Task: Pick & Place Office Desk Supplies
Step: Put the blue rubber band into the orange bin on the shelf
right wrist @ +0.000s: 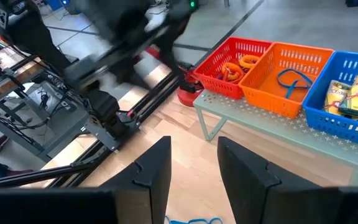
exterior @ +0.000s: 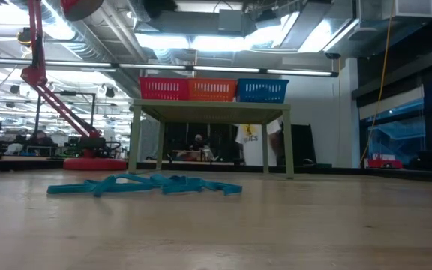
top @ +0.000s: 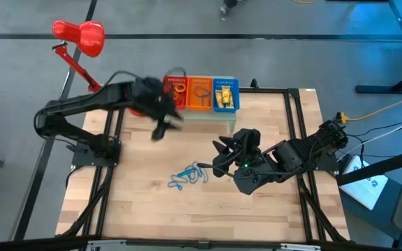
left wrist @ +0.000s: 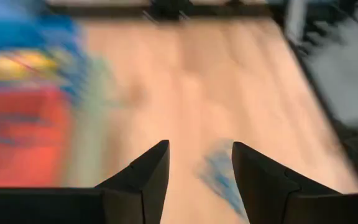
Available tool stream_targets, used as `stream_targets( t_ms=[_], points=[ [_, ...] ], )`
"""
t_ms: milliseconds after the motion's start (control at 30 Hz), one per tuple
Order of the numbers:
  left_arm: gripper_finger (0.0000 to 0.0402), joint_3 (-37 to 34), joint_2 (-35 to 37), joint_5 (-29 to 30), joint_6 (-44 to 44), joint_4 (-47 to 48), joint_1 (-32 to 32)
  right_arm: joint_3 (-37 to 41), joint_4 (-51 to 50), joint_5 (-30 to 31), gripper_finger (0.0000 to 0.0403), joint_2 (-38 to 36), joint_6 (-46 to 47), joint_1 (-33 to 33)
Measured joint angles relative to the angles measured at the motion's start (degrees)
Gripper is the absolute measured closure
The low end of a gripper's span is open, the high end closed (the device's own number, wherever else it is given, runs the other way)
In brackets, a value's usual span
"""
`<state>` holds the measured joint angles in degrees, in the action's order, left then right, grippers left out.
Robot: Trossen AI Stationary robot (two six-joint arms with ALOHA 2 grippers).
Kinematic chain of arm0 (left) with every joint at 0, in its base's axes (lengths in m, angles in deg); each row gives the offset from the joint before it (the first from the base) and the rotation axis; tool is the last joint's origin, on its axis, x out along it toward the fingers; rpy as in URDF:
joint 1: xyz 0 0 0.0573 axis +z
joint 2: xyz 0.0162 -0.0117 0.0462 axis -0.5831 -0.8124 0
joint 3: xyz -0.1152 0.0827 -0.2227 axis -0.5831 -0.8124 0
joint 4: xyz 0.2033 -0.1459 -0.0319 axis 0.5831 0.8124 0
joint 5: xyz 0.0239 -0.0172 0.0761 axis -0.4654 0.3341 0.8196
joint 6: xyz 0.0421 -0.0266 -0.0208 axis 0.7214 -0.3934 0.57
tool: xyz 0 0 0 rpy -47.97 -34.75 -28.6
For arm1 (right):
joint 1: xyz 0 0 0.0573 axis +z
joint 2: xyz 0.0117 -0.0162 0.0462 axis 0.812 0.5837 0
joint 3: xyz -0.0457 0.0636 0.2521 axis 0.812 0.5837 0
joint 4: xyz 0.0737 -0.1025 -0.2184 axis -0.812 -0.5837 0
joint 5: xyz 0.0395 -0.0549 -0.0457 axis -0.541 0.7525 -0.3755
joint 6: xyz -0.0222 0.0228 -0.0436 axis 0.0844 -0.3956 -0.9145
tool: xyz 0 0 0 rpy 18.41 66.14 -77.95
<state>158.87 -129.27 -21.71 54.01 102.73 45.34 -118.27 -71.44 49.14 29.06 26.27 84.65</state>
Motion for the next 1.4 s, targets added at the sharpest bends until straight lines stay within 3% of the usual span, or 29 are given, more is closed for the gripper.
stream_targets(
  t_ms=[100, 333, 467, 633, 900, 1400],
  points=[
    [0.0229, 0.0, 0.6, 0.6, -2.2, 7.5, -6.6, 0.0, 0.5, 0.7, 0.027, -1.4, -0.9, 0.1],
    [0.0229, -5.8, 1.4, 11.8, -7.3, 12.4, -21.2, 0.0, 3.5, 5.8, 0.027, -6.8, -11.4, 5.1],
    [0.0229, -14.8, 2.6, 14.3, -13.3, 5.8, -25.7, 0.0, -0.9, 7.9, 0.027, -8.6, -11.8, 8.6],
    [0.0229, -26.2, 2.8, 19.3, -14.9, -5.3, -30.4, 0.0, -10.4, 8.9, 0.027, -10.5, -0.3, 12.1],
    [0.0229, -38.0, 0.8, 21.6, -20.7, -28.2, -28.2, 0.0, -13.1, 13.6, 0.027, -11.3, 5.3, 14.3],
    [0.0249, -40.0, -15.8, 20.4, -20.4, -42.8, -28.1, 0.0, -14.8, 15.2, 0.027, -11.3, 8.0, 13.9]
  ],
)
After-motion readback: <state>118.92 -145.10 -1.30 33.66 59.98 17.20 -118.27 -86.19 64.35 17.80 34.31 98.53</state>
